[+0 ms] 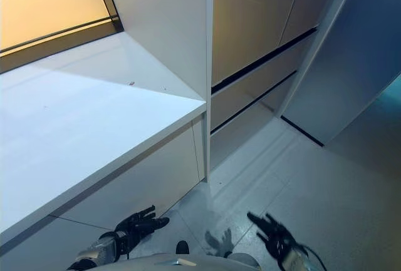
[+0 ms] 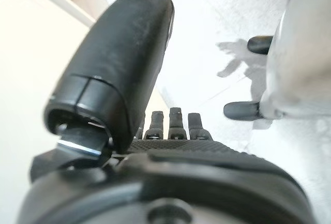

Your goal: Put drinks into fridge and close the fridge

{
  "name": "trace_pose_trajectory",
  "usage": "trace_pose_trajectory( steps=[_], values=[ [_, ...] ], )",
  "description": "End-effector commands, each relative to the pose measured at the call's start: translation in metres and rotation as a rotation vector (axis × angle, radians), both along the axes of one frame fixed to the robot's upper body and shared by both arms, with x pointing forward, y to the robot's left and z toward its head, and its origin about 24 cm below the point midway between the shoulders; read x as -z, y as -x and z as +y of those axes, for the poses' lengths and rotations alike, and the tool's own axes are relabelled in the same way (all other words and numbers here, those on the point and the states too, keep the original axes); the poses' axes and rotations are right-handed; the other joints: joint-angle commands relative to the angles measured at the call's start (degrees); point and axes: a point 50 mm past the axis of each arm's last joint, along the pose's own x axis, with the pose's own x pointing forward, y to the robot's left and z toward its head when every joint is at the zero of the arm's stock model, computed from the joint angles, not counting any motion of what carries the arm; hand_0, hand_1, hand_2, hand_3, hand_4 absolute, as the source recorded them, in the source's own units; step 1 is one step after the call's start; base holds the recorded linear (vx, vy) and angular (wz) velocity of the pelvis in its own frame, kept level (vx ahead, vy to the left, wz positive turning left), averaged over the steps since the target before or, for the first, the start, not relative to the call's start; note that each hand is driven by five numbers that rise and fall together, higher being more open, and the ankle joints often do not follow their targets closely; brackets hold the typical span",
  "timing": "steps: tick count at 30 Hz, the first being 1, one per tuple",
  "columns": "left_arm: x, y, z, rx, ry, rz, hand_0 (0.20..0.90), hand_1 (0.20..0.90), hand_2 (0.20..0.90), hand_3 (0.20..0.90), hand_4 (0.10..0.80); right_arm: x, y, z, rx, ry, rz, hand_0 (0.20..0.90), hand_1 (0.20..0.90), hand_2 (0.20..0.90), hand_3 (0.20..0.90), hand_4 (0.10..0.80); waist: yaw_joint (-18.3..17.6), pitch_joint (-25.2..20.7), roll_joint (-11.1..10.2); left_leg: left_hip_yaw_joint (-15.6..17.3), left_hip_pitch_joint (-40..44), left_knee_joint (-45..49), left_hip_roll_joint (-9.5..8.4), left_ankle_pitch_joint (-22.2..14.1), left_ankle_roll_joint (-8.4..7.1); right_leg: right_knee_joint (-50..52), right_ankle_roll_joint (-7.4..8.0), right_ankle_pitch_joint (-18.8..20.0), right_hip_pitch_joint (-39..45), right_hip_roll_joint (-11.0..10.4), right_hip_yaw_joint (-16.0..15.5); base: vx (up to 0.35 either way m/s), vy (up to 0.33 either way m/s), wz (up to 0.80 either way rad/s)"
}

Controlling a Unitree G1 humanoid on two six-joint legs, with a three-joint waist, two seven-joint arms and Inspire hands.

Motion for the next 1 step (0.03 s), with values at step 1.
trace_pose_trajectory(
  steps=[1],
  values=[
    [0.0038,0.0073,-0.0008,0.045,0.008,0.033,0.9,0.9,0.9,0.9,0.8,-0.0068,-0.0278,-0.0028,-0.107,0.032,-0.064,0.9,0.9,0.9,0.9,0.8,0.3,-1.0,1.8,0.6,0.4,3.2,-0.33,-7.8,-0.03,2.8,1.09,0.5,-4.1,2.1,-1.2,-0.036,0.009,0.01]
  ],
)
